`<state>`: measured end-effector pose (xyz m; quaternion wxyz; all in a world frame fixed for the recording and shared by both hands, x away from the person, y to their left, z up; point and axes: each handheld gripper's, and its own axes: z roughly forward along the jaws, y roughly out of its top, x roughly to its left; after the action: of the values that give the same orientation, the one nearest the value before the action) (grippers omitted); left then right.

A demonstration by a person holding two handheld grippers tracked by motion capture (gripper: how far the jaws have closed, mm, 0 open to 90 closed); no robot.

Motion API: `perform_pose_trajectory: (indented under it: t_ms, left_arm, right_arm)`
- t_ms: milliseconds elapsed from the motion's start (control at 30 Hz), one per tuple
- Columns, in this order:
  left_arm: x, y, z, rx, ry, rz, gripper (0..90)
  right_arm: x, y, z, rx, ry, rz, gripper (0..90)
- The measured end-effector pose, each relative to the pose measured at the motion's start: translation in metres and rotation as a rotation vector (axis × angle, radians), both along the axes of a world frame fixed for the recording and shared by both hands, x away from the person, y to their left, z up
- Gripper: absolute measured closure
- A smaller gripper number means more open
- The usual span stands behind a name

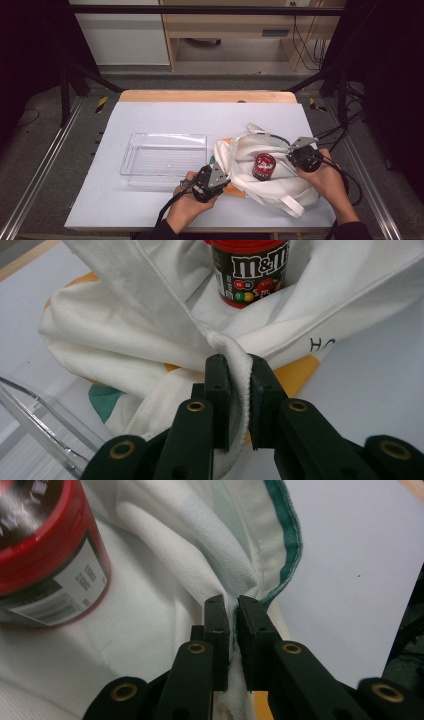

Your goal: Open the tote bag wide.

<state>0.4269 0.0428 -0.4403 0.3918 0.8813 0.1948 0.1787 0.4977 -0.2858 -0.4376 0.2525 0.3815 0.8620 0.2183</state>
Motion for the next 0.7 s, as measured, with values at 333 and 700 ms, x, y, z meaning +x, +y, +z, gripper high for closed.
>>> perform_pose_trajectory:
  t_ms: [333,700]
  left_arm:
    - [-0.001,0.0,-0.002,0.026,0.002,-0.006,84.3]
    - [-0.001,0.002,-0.003,0.023,0.005,-0.005,85.4]
  right_arm:
    - [0.005,-0.02,0.01,0.121,-0.039,-0.072,85.1]
    - [0.015,-0.03,-0.002,0.164,-0.017,-0.123,84.8]
